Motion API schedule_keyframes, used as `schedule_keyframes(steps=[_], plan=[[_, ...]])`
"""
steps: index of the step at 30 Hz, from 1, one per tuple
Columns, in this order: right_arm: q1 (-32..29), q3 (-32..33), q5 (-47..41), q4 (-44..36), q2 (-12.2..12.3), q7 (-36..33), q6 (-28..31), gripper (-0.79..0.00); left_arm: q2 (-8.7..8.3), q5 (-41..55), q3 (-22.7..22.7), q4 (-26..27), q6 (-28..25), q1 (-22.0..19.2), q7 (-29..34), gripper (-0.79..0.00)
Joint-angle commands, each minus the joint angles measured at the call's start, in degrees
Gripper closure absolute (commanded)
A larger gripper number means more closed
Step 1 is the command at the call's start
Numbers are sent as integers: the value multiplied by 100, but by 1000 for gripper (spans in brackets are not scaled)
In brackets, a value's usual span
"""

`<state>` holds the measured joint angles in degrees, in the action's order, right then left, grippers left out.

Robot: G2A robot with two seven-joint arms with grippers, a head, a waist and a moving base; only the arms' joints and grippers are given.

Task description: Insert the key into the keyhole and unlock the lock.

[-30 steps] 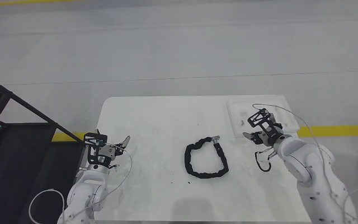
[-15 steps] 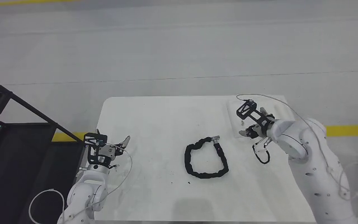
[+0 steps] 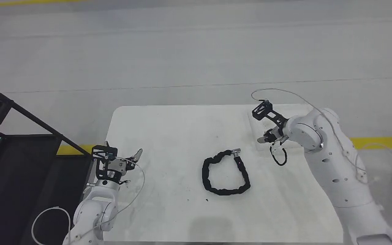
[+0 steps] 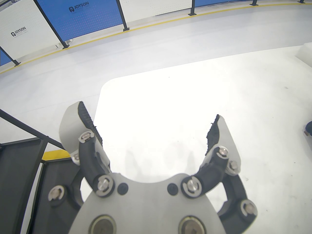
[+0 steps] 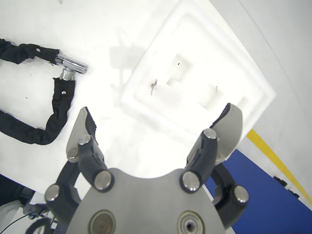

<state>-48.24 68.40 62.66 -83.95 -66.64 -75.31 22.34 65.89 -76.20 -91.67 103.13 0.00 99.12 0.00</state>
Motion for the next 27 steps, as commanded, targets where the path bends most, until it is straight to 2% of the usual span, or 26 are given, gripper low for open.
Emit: schedule_keyframes(steps=[1, 3, 4, 5, 7, 8, 9, 15, 27], plan=[[110, -77, -26, 266, -17, 54, -45, -785, 0, 0, 0, 0, 0, 0, 0, -785], [226, -152, -42, 532, -38, 124, -119, -776, 0, 0, 0, 0, 0, 0, 0, -785], [287, -197, -44, 659, -49, 165, -132, -613, 0, 0, 0, 0, 0, 0, 0, -785], [358, -238, -31, 785, -60, 213, -153, -502, 0, 0, 0, 0, 0, 0, 0, -785], [496, -334, -14, 1043, -87, 325, -186, -505, 0, 0, 0, 0, 0, 0, 0, -785], [560, -381, -29, 1156, -101, 370, -174, -468, 0, 0, 0, 0, 0, 0, 0, -785], [623, -420, -50, 1272, -114, 407, -180, -391, 0, 0, 0, 0, 0, 0, 0, -785], [918, -689, -134, 1762, -200, 531, -227, -329, 0, 0, 0, 0, 0, 0, 0, -785], [1026, -937, -54, 2035, -241, 573, -173, -314, 0, 0, 0, 0, 0, 0, 0, -785]])
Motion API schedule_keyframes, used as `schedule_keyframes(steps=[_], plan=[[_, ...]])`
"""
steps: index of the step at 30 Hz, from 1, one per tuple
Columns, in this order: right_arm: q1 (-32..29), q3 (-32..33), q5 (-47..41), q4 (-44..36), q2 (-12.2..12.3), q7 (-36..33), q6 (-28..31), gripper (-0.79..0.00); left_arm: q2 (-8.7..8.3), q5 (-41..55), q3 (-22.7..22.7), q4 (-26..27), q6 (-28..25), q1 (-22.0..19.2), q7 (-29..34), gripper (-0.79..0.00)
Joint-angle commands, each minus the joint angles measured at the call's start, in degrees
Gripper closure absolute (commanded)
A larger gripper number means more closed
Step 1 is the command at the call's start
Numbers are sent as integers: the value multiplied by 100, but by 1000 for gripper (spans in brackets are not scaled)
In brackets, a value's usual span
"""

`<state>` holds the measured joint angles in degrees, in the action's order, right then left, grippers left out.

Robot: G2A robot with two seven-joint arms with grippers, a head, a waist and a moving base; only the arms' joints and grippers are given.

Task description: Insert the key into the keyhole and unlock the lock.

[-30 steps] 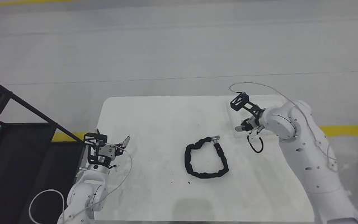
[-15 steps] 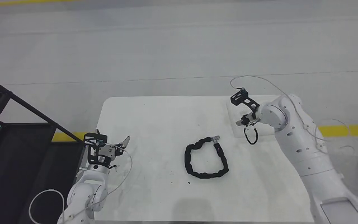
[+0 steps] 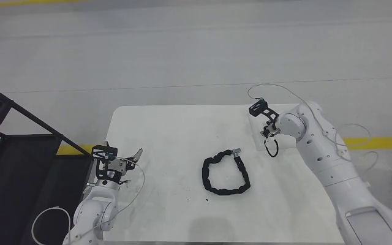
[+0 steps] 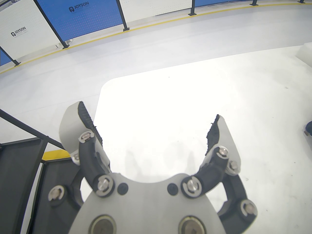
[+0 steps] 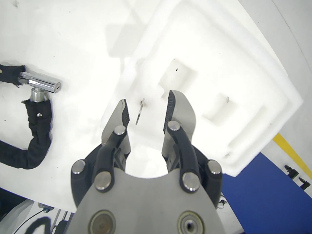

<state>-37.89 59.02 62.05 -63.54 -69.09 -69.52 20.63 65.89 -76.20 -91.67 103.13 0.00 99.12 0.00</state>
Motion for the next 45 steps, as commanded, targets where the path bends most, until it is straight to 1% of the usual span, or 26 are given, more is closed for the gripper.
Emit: schedule_keyframes(steps=[1, 3, 8, 16, 17, 21, 23, 30, 33, 34, 36, 38, 41, 42, 45], plan=[[-17, 0, 20, -13, 8, -7, -5, -317, 0, 0, 0, 0, 0, 0, 0, -785], [-35, 2, 23, -30, 14, -1, 2, -326, 0, 0, 0, 0, 0, 0, 0, -785], [-73, -6, 19, -66, 27, -33, 34, -302, 0, 0, 0, 0, 0, 0, 0, -785], [-106, -27, 75, -115, 47, -112, 45, -299, 0, 0, 0, 0, 0, 0, 0, -785], [-109, -28, 73, -117, 49, -113, 45, -280, 0, 0, 0, 0, 0, 0, 0, -785], [-116, -52, 61, -139, 50, -129, 54, -259, 0, 0, 0, 0, 0, 0, 0, -785], [-117, -67, 44, -151, 48, -128, 52, -234, 0, 0, 0, 0, 0, 0, 0, -785], [-90, -142, 32, -132, 33, -134, 25, -231, 0, 0, 0, 0, 0, 0, 0, -785], [-94, -176, 60, -135, 29, -153, -15, -215, 0, 0, 0, 0, 0, 0, 0, -785], [-91, -185, 72, -132, 28, -152, -23, -206, 0, 0, 0, 0, 0, 0, 0, -785], [-79, -198, 84, -115, 25, -141, -45, -160, 0, 0, 0, 0, 0, 0, 0, -785], [-60, -213, 90, -86, 20, -137, -56, -148, 0, 0, 0, 0, 0, 0, 0, -785], [-40, -233, 66, -56, 13, -151, -58, -148, 0, 0, 0, 0, 0, 0, 0, -785], [-33, -239, 39, -45, 11, -163, -34, -166, 0, 0, 0, 0, 0, 0, 0, -785], [-11, -247, 30, -7, 9, -173, -32, -157, 0, 0, 0, 0, 0, 0, 0, -785]])
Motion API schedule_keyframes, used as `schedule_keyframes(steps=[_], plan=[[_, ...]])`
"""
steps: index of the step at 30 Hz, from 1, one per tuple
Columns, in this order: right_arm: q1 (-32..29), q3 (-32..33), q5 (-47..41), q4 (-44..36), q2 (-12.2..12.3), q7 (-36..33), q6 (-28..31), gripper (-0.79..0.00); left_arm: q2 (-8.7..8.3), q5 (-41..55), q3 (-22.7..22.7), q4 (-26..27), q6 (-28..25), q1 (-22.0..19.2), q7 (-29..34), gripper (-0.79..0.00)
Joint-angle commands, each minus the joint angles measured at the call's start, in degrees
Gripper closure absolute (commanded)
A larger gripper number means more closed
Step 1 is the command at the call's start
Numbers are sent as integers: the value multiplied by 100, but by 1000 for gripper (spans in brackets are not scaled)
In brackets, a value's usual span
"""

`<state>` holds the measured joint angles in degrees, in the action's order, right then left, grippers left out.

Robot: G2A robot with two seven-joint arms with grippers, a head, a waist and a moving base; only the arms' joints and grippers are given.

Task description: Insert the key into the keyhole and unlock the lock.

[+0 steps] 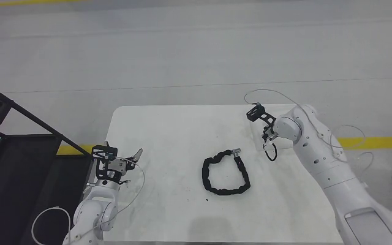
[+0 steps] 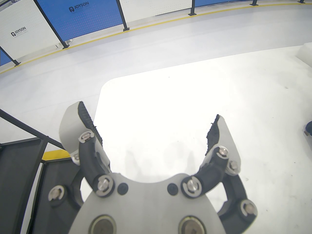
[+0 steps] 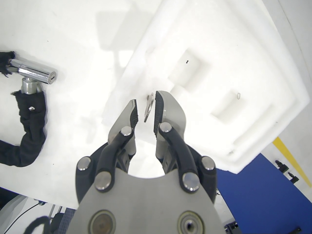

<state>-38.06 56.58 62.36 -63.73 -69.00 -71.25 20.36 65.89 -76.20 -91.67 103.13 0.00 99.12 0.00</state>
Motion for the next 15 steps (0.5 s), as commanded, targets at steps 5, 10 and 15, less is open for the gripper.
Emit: schedule_keyframes(steps=[5, 10, 15], plan=[[38, -32, -32, 71, -10, 8, 17, -77, 0, 0, 0, 0, 0, 0, 0, -785], [67, -64, -37, 100, -18, 5, 6, 0, 0, 0, 0, 0, 0, 0, 0, -785], [42, -63, -54, 38, -11, -20, -3, 0, 0, 0, 0, 0, 0, 0, 0, -785]])
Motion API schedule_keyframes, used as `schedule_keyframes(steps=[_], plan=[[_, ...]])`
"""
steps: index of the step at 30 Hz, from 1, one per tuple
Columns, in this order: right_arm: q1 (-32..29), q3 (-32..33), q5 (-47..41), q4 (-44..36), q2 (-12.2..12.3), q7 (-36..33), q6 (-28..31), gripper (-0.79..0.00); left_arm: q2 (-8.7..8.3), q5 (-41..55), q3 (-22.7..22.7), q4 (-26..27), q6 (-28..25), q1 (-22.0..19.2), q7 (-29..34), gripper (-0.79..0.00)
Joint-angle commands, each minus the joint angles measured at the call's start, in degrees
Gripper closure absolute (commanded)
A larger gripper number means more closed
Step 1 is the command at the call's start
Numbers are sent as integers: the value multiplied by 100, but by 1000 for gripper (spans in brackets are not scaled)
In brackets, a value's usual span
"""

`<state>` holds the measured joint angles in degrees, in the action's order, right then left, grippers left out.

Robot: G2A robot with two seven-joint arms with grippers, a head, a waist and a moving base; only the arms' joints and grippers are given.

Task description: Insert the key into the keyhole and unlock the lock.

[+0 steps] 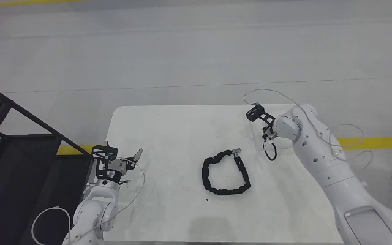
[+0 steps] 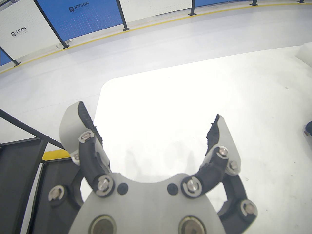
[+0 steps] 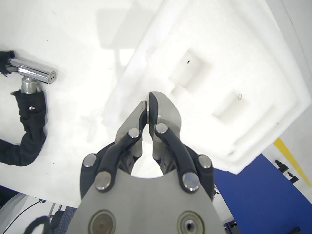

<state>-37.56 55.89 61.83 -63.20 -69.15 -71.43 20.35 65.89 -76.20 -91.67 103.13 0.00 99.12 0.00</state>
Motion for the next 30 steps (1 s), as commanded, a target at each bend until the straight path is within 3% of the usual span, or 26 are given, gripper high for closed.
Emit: schedule_keyframes(steps=[1, 18, 23, 30], plan=[[-14, 14, 2, -35, 8, -9, -4, 0, 0, 0, 0, 0, 0, 0, 0, -785], [-481, 652, -139, -1139, 249, -260, 153, 0, 0, 0, 0, 0, 0, 0, 0, -785], [-946, 1317, -965, -1819, 427, -527, 679, 0, 0, 0, 0, 0, 0, 0, 0, -785], [-1724, 1820, -1982, -2538, 775, -343, 909, 0, 0, 0, 0, 0, 0, 0, 0, -785]])
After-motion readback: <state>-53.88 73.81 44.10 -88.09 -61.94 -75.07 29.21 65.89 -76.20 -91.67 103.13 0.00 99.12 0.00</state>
